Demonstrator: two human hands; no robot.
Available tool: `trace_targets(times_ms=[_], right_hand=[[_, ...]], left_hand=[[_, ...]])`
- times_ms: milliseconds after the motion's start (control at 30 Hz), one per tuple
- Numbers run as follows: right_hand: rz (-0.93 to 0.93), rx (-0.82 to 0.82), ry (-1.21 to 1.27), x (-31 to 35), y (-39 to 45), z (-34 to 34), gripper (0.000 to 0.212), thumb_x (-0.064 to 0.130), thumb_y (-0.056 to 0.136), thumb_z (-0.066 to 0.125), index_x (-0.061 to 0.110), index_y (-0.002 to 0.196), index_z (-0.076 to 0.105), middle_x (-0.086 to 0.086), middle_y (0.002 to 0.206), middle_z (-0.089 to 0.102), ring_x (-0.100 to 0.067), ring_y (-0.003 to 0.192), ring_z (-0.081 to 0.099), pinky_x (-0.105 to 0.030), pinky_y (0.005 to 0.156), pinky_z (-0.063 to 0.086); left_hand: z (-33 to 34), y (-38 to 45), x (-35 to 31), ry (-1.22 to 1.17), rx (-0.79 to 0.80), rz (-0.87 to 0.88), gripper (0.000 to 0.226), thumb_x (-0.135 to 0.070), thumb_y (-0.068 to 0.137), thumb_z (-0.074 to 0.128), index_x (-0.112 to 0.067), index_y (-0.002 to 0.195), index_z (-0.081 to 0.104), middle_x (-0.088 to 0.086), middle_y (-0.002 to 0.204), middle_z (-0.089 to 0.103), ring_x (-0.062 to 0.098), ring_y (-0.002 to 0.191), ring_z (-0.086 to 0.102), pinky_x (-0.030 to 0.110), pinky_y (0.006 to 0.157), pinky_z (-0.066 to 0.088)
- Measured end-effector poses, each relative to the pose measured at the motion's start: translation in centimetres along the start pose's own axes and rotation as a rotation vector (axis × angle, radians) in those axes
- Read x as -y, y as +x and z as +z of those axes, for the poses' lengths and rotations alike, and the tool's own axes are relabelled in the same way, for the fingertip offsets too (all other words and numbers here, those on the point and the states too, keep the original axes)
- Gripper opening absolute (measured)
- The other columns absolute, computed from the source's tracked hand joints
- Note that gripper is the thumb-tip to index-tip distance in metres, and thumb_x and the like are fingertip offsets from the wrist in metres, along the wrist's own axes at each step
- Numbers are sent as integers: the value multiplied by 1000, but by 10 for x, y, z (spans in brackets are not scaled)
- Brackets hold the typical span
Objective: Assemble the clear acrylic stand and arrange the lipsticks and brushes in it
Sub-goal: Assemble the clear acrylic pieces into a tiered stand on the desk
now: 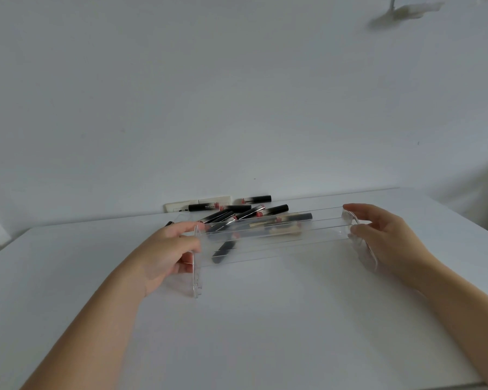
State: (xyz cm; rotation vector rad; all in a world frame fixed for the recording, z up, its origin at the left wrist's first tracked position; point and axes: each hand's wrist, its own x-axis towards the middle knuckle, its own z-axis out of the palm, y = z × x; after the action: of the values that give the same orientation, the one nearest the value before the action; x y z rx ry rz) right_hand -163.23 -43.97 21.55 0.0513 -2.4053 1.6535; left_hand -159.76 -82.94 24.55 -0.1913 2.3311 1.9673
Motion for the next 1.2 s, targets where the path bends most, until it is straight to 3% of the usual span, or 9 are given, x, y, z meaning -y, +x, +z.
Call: trace_targets(times_ms=[100, 300, 433, 533, 667, 767, 867, 1000, 1200], right_hand=[[-7, 27, -50, -2, 0, 0, 47, 13, 89, 60, 53, 115, 63, 12, 63, 66, -16, 46, 55, -28, 42, 47], [1, 45, -36, 0, 5, 1, 54, 6, 89, 61, 49, 121, 62, 19, 117, 61, -1, 57, 58, -21, 59, 46], [31, 58, -26, 3, 7, 3, 58, 4, 88, 59, 53, 118, 61, 16, 120, 58, 0, 61, 60, -17, 58, 47], [36, 55, -20, 1, 5, 4, 59, 3, 88, 59, 53, 119, 61, 13, 120, 59, -7, 57, 58, -25, 56, 48], [7, 74, 2, 3, -3, 7, 50, 22, 86, 71, 58, 118, 56, 6, 107, 62, -12, 50, 55, -27, 44, 47], [9, 64, -28, 8, -6, 13, 45, 39, 82, 76, 58, 114, 50, 13, 117, 52, -10, 64, 58, -19, 42, 44], [23, 48, -55, 9, -5, 17, 46, 42, 81, 77, 54, 114, 47, 11, 122, 50, -14, 79, 61, -25, 54, 47], [60, 60, -48, 8, -1, 17, 51, 39, 80, 80, 48, 119, 48, 6, 128, 49, -16, 95, 60, -33, 70, 47], [94, 106, -88, 11, 3, 16, 54, 40, 81, 80, 44, 124, 47, 0, 134, 46, -23, 114, 53, -35, 85, 43]], left_hand=[[1, 3, 3, 78, -27, 31, 44, 2, 83, 63, -29, 113, 72, 7, 77, 53, 21, 67, 52, 34, 65, 54], [9, 3, 3, 149, -46, 14, 47, 5, 86, 57, -33, 112, 68, 9, 83, 52, 24, 69, 52, 29, 51, 47], [13, 2, 2, 192, -31, 9, 50, 8, 86, 52, -30, 117, 62, 15, 86, 50, 29, 68, 49, 34, 59, 45], [14, 0, 2, 186, -26, 6, 50, 8, 86, 53, -30, 117, 62, 15, 85, 49, 28, 72, 48, 34, 59, 44], [11, -3, 4, 185, -55, 35, 45, 1, 85, 61, -34, 113, 67, 11, 80, 54, 24, 70, 53, 30, 56, 45], [13, -4, 5, 234, -105, 72, 42, -26, 73, 73, -42, 111, 68, 5, 84, 57, 21, 70, 59, 29, 64, 47], [14, -6, 3, 271, -109, 69, 47, -44, 66, 65, -49, 113, 66, 0, 86, 57, 17, 64, 56, 32, 68, 45], [11, -5, 10, 319, -106, 98, 36, -37, 87, 66, -50, 120, 61, -8, 99, 61, 12, 54, 51, 28, 62, 43], [13, -1, 14, 337, -131, 117, 28, -29, 95, 65, -45, 118, 60, -13, 109, 58, 16, 71, 55, 24, 62, 46]])
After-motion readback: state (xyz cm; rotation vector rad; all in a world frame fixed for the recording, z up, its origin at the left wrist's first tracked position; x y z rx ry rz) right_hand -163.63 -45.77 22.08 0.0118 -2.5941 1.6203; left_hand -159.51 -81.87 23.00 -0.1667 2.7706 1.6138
